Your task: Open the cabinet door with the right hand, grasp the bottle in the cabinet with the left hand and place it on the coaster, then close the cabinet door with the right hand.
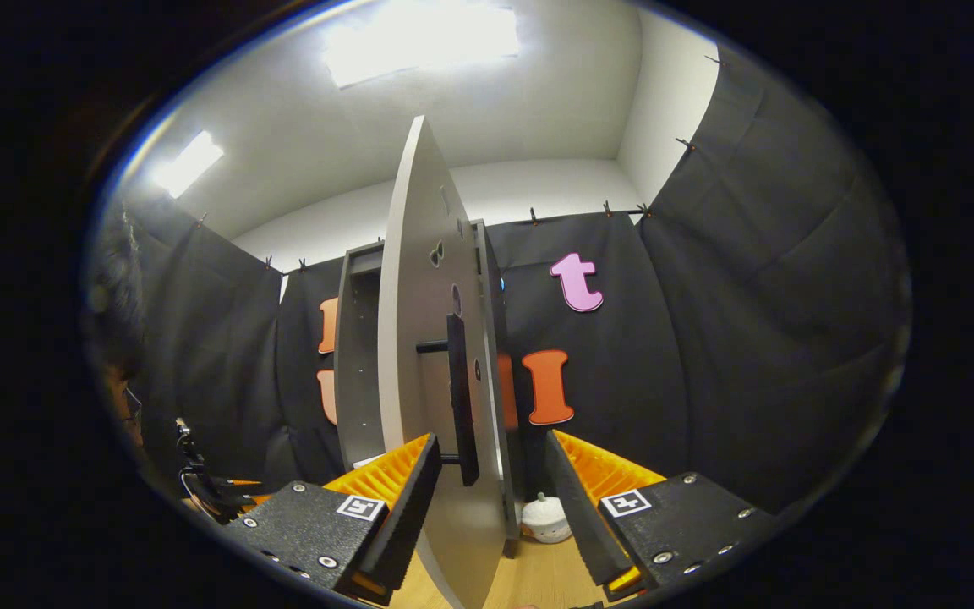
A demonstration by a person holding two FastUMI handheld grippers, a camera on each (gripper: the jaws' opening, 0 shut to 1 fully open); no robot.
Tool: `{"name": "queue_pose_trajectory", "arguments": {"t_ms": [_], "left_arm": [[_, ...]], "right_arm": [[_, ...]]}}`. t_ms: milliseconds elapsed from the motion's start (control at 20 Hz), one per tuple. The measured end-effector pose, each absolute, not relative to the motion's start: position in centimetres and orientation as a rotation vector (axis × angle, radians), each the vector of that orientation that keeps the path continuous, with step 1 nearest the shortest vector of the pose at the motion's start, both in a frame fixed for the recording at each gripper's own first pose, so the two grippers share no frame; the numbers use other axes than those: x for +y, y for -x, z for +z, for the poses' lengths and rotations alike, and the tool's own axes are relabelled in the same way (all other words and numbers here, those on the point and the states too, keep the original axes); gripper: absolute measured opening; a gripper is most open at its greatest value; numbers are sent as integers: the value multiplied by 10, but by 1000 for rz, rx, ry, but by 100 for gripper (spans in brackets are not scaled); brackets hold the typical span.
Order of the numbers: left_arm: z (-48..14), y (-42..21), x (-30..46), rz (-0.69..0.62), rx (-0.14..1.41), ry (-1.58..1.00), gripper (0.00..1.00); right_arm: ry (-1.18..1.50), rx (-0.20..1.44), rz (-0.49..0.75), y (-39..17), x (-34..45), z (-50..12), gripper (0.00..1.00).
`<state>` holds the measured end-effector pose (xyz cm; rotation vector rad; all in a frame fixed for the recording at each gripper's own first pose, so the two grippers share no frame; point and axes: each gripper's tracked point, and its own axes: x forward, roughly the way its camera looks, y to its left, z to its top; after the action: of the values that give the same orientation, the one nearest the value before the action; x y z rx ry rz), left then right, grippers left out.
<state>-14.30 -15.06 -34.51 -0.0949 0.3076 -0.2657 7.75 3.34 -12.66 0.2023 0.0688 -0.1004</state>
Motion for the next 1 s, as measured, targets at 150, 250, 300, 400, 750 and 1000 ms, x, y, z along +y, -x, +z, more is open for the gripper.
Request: {"name": "queue_pose_trajectory", "arguments": {"t_ms": [150, 250, 300, 400, 750, 1000], "left_arm": [[-341, 139, -155, -274, 295, 93, 94], [-339, 139, -155, -275, 287, 92, 93], [-339, 139, -155, -276, 283, 92, 94], [-340, 140, -151, -272, 282, 94, 93], [-344, 138, -140, -250, 285, 90, 94], [-346, 139, -140, -255, 285, 95, 94]], "right_arm": [[-207, 106, -94, -75, 34, -132, 78], [-203, 135, -92, -73, 33, -136, 78], [-196, 145, -93, -71, 31, -138, 78], [-207, 141, -85, -71, 33, -136, 79], [-203, 117, -82, -79, 29, -134, 84], [-219, 148, -96, -81, 26, -142, 81]]}}
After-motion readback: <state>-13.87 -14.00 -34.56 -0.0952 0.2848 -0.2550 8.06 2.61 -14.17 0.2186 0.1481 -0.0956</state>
